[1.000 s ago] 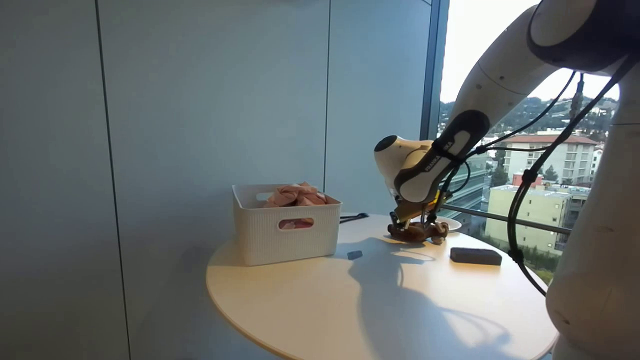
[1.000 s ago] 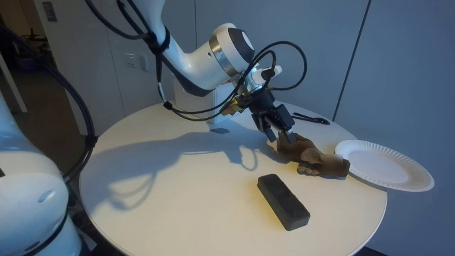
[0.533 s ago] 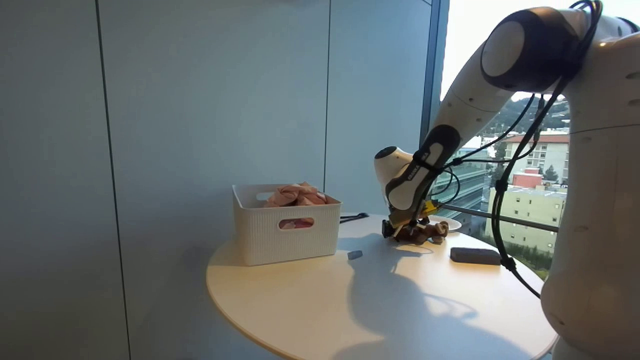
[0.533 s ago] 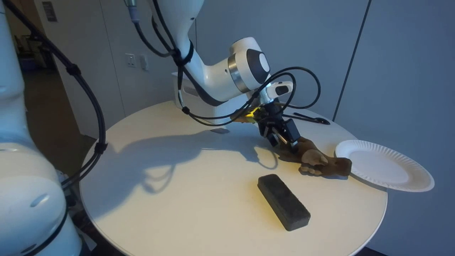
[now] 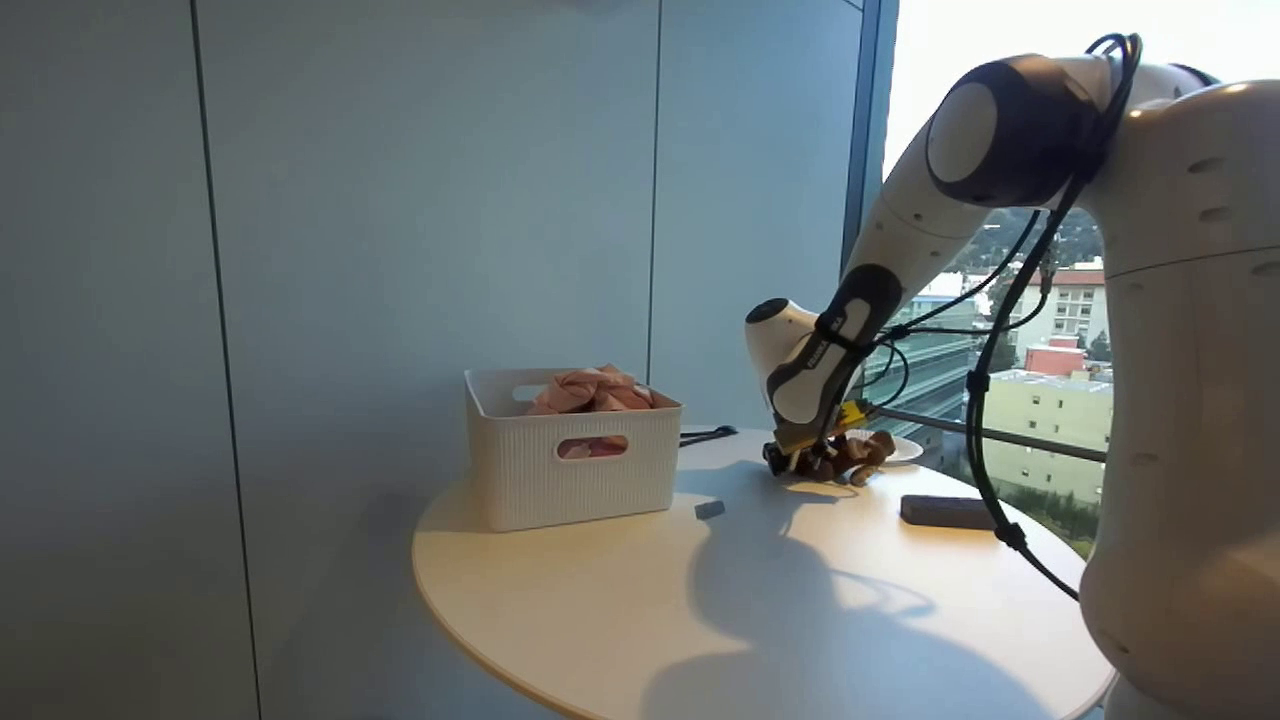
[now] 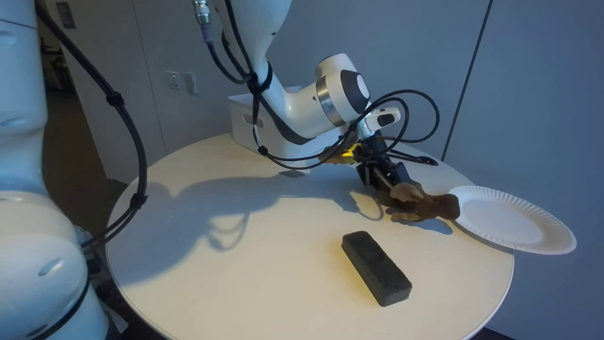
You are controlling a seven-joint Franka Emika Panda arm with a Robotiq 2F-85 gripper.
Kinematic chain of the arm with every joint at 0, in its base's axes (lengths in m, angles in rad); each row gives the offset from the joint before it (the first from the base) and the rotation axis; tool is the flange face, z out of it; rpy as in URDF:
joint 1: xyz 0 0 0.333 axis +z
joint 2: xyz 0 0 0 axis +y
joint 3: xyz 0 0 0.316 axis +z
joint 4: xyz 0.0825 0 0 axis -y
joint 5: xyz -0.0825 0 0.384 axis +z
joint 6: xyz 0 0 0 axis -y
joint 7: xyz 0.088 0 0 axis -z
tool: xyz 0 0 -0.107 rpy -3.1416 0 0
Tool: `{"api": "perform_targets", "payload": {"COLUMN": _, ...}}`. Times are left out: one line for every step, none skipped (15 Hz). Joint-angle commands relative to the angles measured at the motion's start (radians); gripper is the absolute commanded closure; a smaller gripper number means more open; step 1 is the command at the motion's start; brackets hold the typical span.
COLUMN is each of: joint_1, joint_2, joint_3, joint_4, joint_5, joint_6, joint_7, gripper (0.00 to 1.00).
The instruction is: Put all the clothing and two plush toys into the basket
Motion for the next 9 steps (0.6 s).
{"api": "perform_targets", "payload": {"joint_1": 0.036, "joint_2": -0.028, "joint_3": -0.026, "joint_4": -0.017, "joint_5": -0.194, "joint_6": 0.098, "joint_7": 0.091, "gripper": 0.90}}
{"api": "perform_targets", "payload": {"joint_1": 0.046, "joint_2": -0.057, "joint_3": -0.029, "joint_4": -0.033, "joint_5": -0.281, "joint_6": 0.111, "joint_7": 0.139, "gripper": 0.90}}
{"api": "perform_targets", "payload": {"joint_1": 0.053, "joint_2": -0.083, "joint_3": -0.028, "joint_4": -0.045, "joint_5": -0.370, "joint_6": 0.117, "joint_7": 0.198, "gripper": 0.92}}
{"api": "perform_targets", "payload": {"joint_1": 0.056, "joint_2": -0.112, "joint_3": -0.022, "joint_4": -0.054, "joint_5": -0.453, "joint_6": 0.118, "joint_7": 0.250, "gripper": 0.88}}
{"api": "perform_targets", "payload": {"joint_1": 0.056, "joint_2": -0.140, "joint_3": -0.012, "joint_4": -0.063, "joint_5": -0.538, "joint_6": 0.116, "joint_7": 0.306, "gripper": 0.90}}
{"api": "perform_targets", "payload": {"joint_1": 0.055, "joint_2": -0.179, "joint_3": 0.000, "joint_4": -0.079, "joint_5": -0.622, "joint_6": 0.105, "joint_7": 0.364, "gripper": 0.90}}
{"api": "perform_targets", "payload": {"joint_1": 0.053, "joint_2": -0.221, "joint_3": 0.013, "joint_4": -0.097, "joint_5": -0.704, "joint_6": 0.095, "joint_7": 0.419, "gripper": 0.89}}
{"api": "perform_targets", "payload": {"joint_1": 0.077, "joint_2": -0.263, "joint_3": -0.003, "joint_4": -0.118, "joint_5": -0.786, "joint_6": 0.088, "joint_7": 0.480, "gripper": 0.89}}
{"api": "perform_targets", "payload": {"joint_1": 0.075, "joint_2": -0.310, "joint_3": 0.008, "joint_4": -0.140, "joint_5": -0.869, "joint_6": 0.077, "joint_7": 0.533, "gripper": 0.89}}
